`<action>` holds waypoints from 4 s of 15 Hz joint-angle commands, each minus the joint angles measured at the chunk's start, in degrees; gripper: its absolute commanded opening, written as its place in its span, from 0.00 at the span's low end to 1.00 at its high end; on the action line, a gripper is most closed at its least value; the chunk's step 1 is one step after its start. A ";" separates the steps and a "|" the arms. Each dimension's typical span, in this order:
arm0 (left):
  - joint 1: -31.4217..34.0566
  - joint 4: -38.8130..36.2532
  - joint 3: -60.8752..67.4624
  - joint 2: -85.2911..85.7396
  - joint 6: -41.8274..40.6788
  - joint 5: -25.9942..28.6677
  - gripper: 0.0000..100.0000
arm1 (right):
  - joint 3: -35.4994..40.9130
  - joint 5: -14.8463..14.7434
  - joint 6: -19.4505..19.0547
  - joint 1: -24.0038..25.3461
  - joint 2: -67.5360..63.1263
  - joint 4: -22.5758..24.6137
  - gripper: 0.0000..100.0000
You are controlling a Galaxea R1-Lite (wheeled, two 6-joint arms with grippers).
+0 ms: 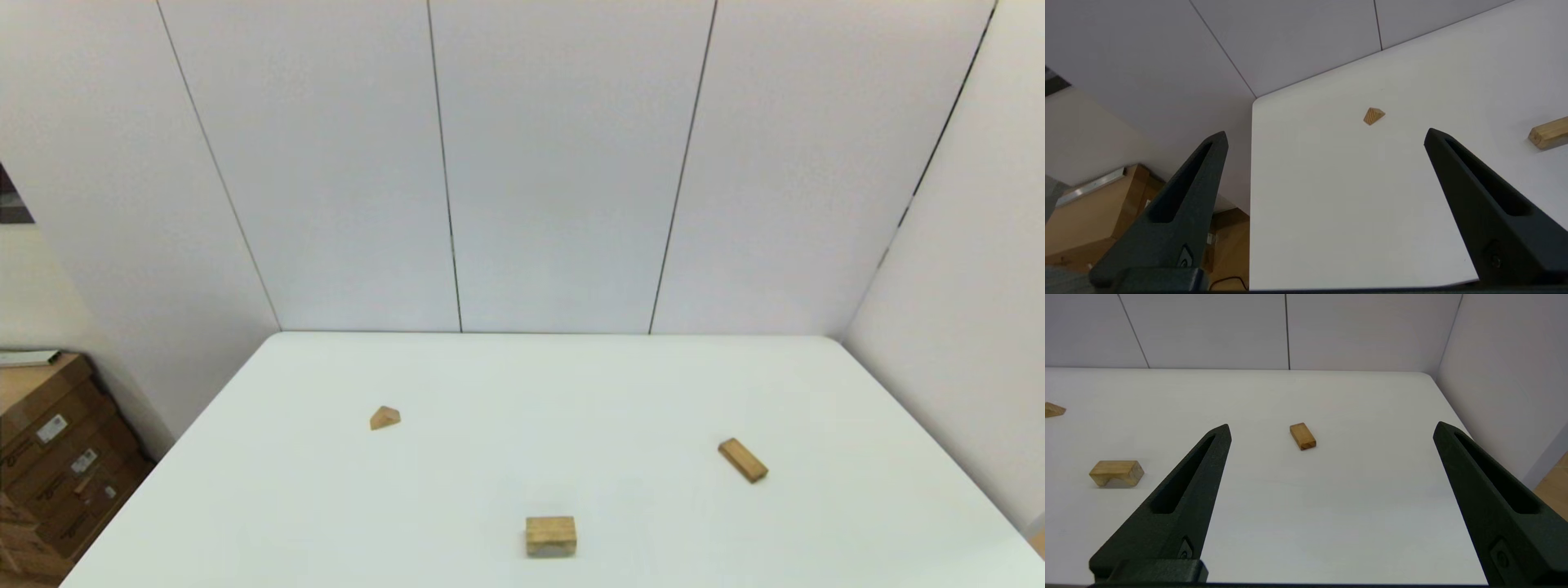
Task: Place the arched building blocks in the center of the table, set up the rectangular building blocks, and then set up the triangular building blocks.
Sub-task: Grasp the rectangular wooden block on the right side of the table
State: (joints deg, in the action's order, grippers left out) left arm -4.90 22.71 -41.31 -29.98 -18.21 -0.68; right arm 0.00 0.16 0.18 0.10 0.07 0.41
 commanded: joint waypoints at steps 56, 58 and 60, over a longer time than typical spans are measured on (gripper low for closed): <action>5.16 -22.71 41.31 29.98 18.21 0.68 1.00 | -50.71 8.89 -12.66 0.69 -120.48 7.94 1.00; 5.16 -22.71 41.31 29.98 18.21 0.68 1.00 | -51.24 8.54 -12.84 0.61 -121.63 8.02 1.00; 5.16 -22.71 41.31 29.98 18.21 0.77 1.00 | -51.33 8.45 -13.28 0.69 -122.77 8.64 1.00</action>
State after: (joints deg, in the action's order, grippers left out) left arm 0.24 0.00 0.00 0.07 0.00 0.02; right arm -51.13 8.57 -12.79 0.71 -121.03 8.40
